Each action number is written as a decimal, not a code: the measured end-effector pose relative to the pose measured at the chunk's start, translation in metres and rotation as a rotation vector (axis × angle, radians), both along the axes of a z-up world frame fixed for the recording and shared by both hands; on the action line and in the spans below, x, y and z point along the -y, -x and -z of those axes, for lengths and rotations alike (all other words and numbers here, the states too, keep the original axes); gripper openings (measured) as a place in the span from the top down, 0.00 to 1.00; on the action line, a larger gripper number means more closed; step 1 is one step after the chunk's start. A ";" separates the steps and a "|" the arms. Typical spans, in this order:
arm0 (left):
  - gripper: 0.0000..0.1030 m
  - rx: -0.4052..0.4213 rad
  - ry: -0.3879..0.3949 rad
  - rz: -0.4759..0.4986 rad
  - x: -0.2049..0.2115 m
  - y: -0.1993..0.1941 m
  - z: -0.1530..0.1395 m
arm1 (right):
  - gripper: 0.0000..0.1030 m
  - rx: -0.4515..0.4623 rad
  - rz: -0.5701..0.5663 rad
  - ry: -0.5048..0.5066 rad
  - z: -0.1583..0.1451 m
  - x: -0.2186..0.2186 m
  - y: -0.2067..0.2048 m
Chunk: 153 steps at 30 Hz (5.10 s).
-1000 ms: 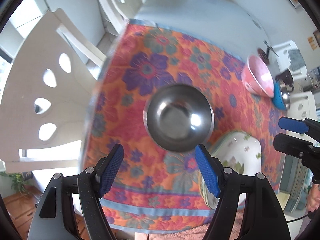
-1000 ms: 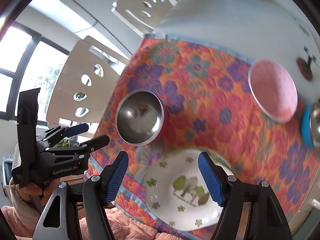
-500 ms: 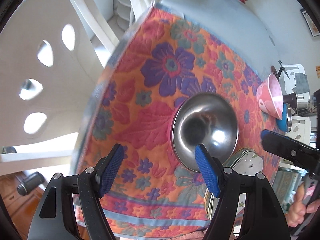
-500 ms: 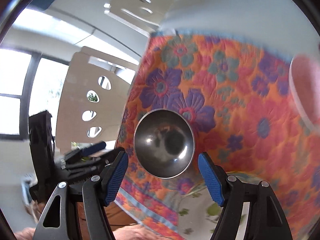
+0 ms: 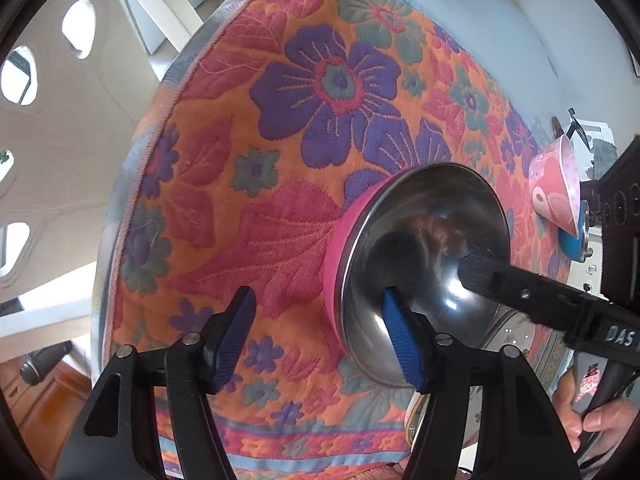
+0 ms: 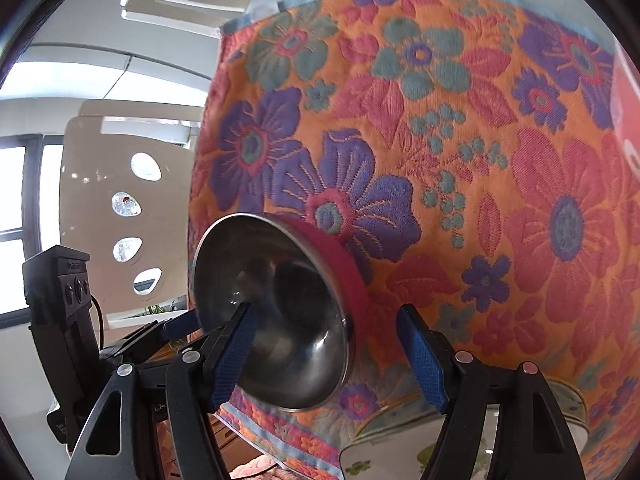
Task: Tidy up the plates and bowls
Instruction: 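Pinch the steel bowl rim with both tools and lift it, then carry the red-backed steel bowl with both tools toward the pink bowl, then lower the steel bowl into the pink bowl and open both tools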
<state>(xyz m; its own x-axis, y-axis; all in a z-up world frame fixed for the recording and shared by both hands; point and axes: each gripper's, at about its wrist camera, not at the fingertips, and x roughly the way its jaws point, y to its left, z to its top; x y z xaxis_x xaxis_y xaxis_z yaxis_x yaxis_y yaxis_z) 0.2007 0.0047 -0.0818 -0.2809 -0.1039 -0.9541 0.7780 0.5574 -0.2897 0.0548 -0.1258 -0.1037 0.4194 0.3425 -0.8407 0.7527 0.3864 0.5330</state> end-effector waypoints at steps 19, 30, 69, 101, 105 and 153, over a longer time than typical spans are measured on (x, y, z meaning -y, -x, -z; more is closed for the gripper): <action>0.85 0.005 -0.035 -0.001 0.018 0.012 0.013 | 0.65 -0.015 0.000 -0.062 0.030 -0.003 -0.003; 0.87 0.043 -0.058 -0.040 0.019 0.023 0.006 | 0.76 -0.001 0.006 -0.014 0.009 0.000 0.014; 0.87 0.166 0.143 0.047 0.078 0.101 -0.121 | 0.76 0.147 0.096 0.205 -0.120 0.044 0.114; 0.85 0.141 0.203 0.234 0.217 0.204 -0.116 | 0.76 0.146 0.337 0.238 -0.117 0.164 0.238; 0.85 0.127 0.180 0.247 0.227 0.206 -0.098 | 0.76 0.128 0.349 0.212 -0.097 0.174 0.239; 0.85 0.141 0.140 0.314 0.251 0.212 -0.048 | 0.76 0.058 0.391 0.129 -0.035 0.193 0.247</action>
